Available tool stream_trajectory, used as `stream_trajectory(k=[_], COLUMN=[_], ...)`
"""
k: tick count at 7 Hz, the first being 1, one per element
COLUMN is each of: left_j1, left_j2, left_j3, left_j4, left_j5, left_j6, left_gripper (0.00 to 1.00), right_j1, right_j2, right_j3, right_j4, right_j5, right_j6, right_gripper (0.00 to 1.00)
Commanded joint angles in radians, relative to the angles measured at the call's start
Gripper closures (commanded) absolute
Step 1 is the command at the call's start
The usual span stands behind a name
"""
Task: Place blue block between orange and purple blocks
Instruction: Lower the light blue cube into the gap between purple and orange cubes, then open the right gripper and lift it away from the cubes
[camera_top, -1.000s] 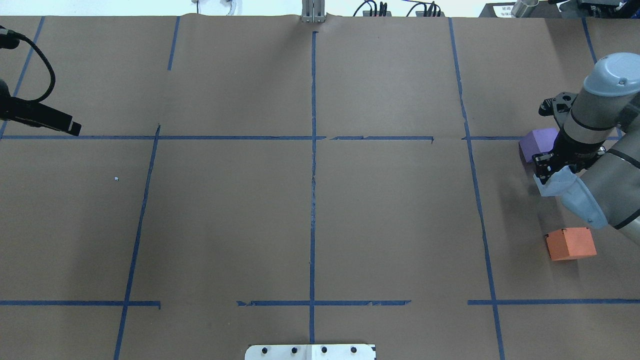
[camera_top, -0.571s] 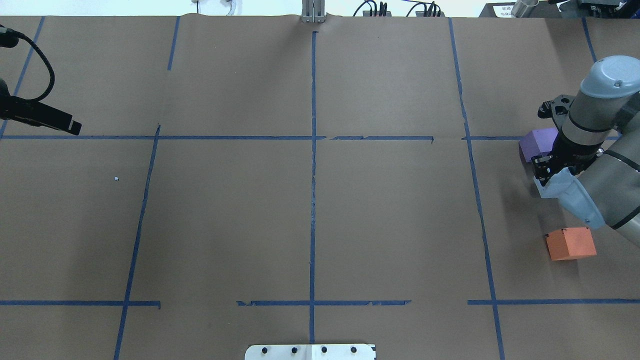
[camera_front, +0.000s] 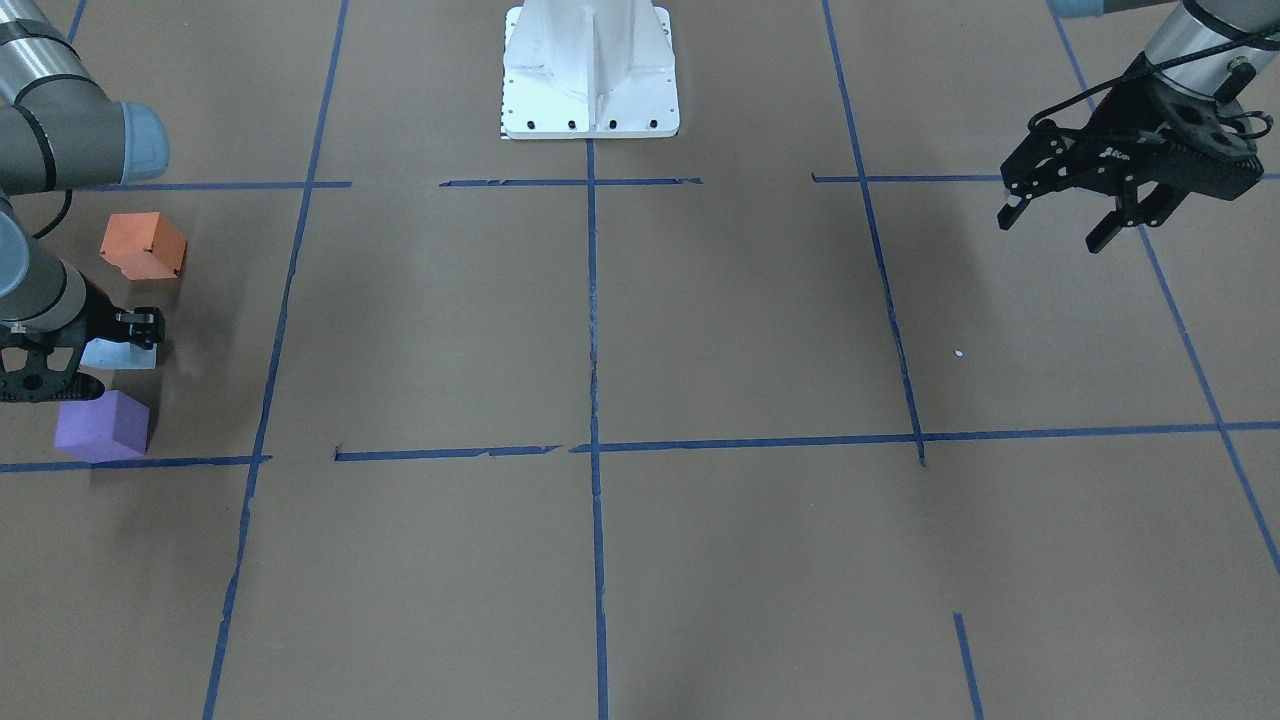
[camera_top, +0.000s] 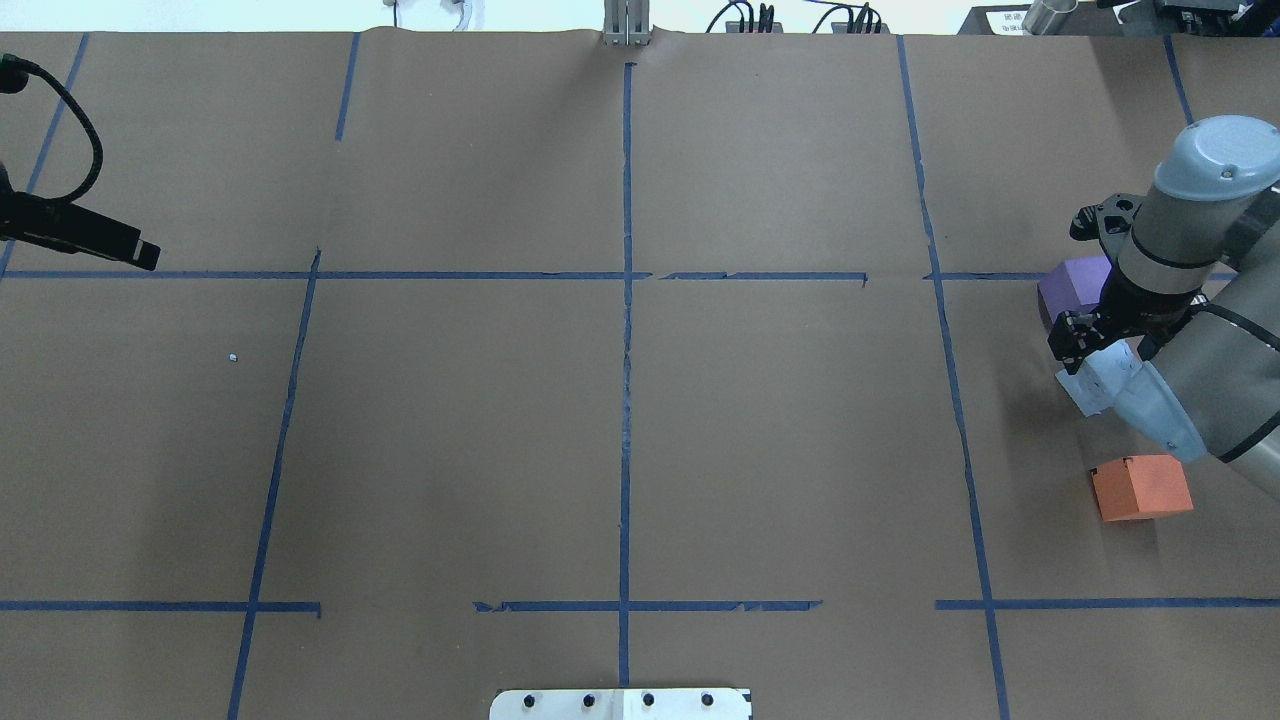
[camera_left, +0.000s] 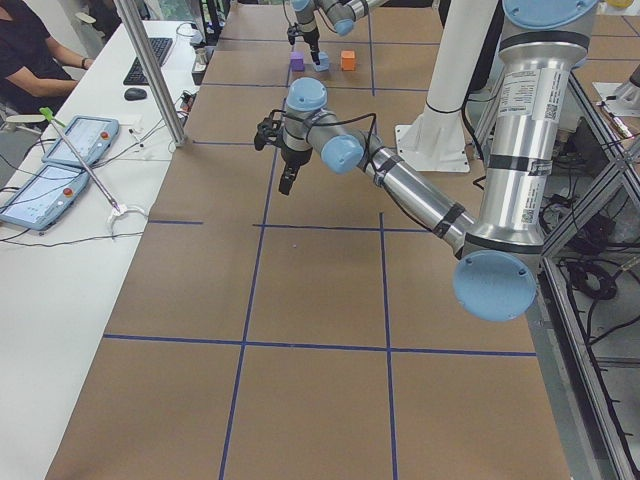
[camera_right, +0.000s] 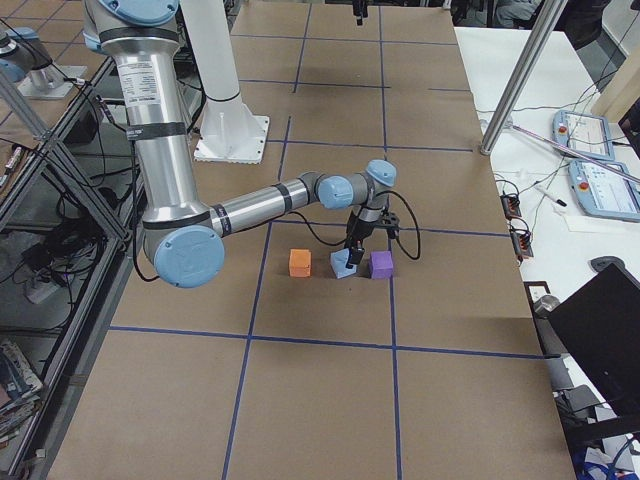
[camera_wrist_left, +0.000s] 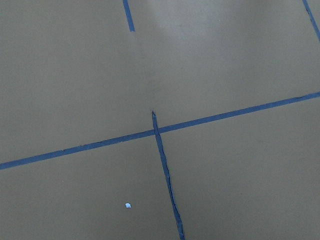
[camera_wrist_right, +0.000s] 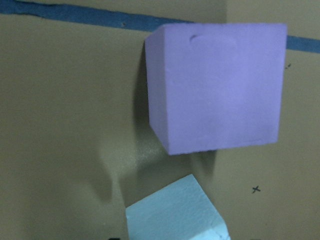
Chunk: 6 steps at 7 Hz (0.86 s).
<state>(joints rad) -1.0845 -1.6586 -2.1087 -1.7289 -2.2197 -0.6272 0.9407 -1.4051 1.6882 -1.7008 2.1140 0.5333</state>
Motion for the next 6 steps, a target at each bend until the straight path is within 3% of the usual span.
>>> stream_trajectory(k=[1,4,6], left_j1=[0.002,0.0,-0.017], left_j2=[0.0,0.003,0.045], left_j3=[-0.001,0.006,0.013], left_j4=[0.0,0.002,0.005], left_j5=[0.002,0.006,0.035], left_j6=[0.0,0.013,0.077], left_gripper=[0.0,0.0,0.0], right_j1=[0.015,0.218,0.379], right_j2=[-0.014,-0.225,-0.239], right_j3=[0.074,0.425,0.411], right_j4=[0.0,-0.002,-0.002], right_j5=[0.003,0.012,0.151], right_j6=[-0.003,-0.013,-0.088], right_gripper=[0.0,0.0,0.0])
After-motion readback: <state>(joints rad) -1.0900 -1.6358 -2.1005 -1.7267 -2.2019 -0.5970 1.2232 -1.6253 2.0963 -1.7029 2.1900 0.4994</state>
